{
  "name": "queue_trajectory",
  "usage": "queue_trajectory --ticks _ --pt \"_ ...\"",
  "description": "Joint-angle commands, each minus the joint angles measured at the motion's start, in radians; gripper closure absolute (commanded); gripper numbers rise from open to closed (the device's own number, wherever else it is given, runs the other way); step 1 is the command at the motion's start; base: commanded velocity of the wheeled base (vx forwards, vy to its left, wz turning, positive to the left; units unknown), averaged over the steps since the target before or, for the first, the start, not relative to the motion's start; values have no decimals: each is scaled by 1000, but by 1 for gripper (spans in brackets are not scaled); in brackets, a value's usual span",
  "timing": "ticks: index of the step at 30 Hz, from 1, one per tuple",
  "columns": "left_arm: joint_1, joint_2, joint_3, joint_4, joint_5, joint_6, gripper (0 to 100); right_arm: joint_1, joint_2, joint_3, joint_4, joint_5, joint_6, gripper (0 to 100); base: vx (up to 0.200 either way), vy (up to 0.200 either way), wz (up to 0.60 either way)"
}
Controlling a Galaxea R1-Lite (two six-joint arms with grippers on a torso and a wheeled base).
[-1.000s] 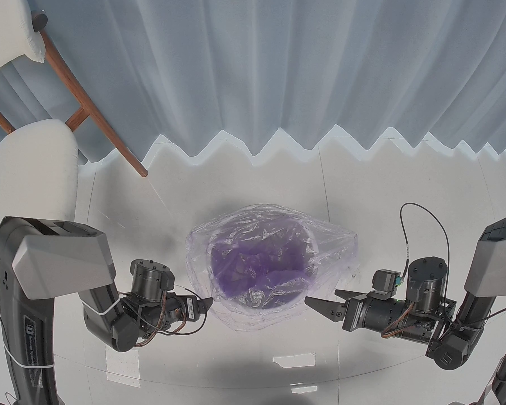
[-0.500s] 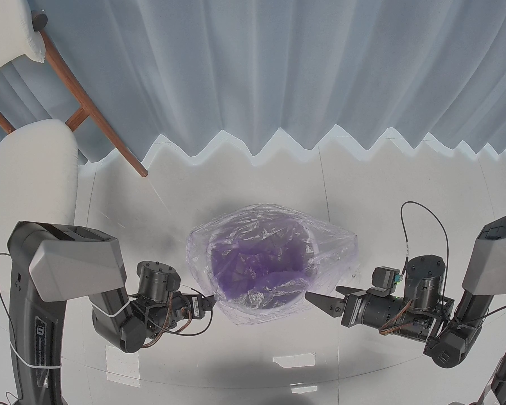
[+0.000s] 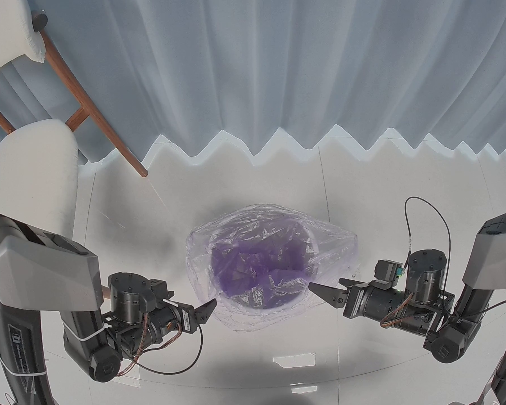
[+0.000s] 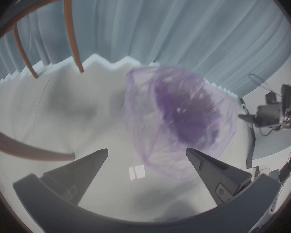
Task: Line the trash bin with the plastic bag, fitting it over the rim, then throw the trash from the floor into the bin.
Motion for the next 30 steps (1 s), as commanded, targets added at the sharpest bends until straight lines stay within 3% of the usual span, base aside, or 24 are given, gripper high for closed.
queue_trajectory --ticks 1,5,11,12,14,16,17,18,20,25,28,30 --pt "-50 -75 26 -103 -14 21 0 -6 19 -4 -3 0 -1 0 0 0 0" --pt "-50 -179 -16 -97 -60 10 0 -6 21 -4 -3 0 -1 0 0 0 0" --pt "-17 -377 -65 -97 -281 -113 0 -6 18 -4 -7 1 -4 0 0 0 0" --pt "-10 -406 -86 -97 -353 -174 0 -4 16 -3 -7 1 -7 0 0 0 0" --pt "-1 -417 -106 -97 -417 -271 0 -4 16 -3 -7 0 -9 0 0 0 0" --pt "5 -416 -126 -97 -457 -338 0 -3 16 -3 -7 1 -9 0 0 0 0" --pt "9 -413 -171 -97 -500 -427 0 -3 16 -3 -7 1 -9 0 0 0 0" --pt "9 -413 -171 -97 -500 -427 0 -3 16 -3 -7 1 -9 0 0 0 0" --pt "39 -386 -301 -97 -558 -631 0 -1 11 -1 -9 1 -9 0 0 0 0" --pt "157 -248 -557 -97 -646 -857 0 -1 11 -3 -9 1 -9 0 0 0 0" --pt "161 -189 -560 -100 -670 -863 0 0 13 -3 -9 1 -9 0 0 0 0" --pt "163 -118 -559 -97 -689 -782 0 0 11 -3 -10 1 -9 0 0 0 0"
